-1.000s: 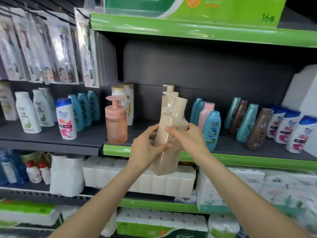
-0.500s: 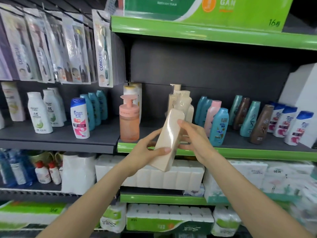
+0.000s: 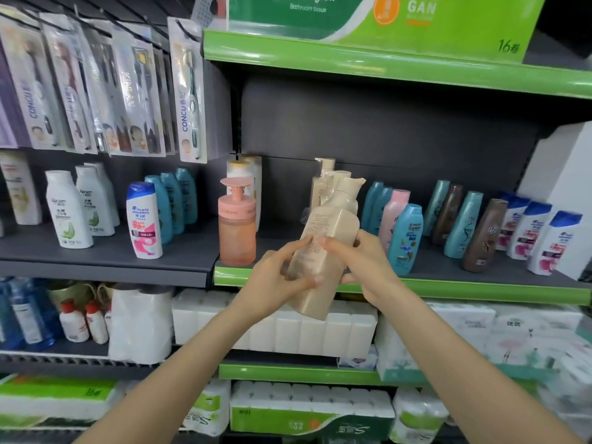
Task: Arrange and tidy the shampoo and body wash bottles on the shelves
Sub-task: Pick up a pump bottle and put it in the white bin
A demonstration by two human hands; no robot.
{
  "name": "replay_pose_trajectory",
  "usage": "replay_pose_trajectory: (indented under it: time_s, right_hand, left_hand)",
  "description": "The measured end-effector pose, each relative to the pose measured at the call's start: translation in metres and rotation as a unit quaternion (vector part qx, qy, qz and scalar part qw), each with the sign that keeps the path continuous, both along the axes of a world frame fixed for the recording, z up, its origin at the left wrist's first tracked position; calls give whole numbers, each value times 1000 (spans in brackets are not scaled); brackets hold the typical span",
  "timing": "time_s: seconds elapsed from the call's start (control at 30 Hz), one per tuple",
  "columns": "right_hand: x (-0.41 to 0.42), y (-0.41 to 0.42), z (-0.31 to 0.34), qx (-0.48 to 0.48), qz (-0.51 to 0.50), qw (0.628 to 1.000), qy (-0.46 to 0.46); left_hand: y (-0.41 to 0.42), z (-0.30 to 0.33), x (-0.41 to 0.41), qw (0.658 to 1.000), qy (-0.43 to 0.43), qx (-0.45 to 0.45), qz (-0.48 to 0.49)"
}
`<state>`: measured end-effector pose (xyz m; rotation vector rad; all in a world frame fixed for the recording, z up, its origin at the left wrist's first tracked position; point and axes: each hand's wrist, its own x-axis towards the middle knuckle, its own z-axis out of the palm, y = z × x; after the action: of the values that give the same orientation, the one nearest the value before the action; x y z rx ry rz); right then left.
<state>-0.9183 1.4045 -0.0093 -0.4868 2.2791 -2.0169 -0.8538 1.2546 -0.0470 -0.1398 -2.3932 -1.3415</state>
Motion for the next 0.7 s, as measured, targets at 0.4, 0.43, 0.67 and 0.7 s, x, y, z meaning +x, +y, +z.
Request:
replay_pose_trajectory:
  time_s: [0.4,0.43,0.67,0.7]
  right_hand:
    - [-8,29,-14,-55,99,993,-34]
    - [-9,31,-15,-59,107,992,-38]
    - [-15,38,-15,-19,167,985,-32]
    - [-15,36,-16,-14,175,984,-32]
  left_hand:
    - [7,3,-3,978,-82,186,-51]
    - [9,2,-3,978,-72,188,-49]
    - [16,-6,6,977,-17,213,-9]
    - [15,-8,9,976,-16,217,0]
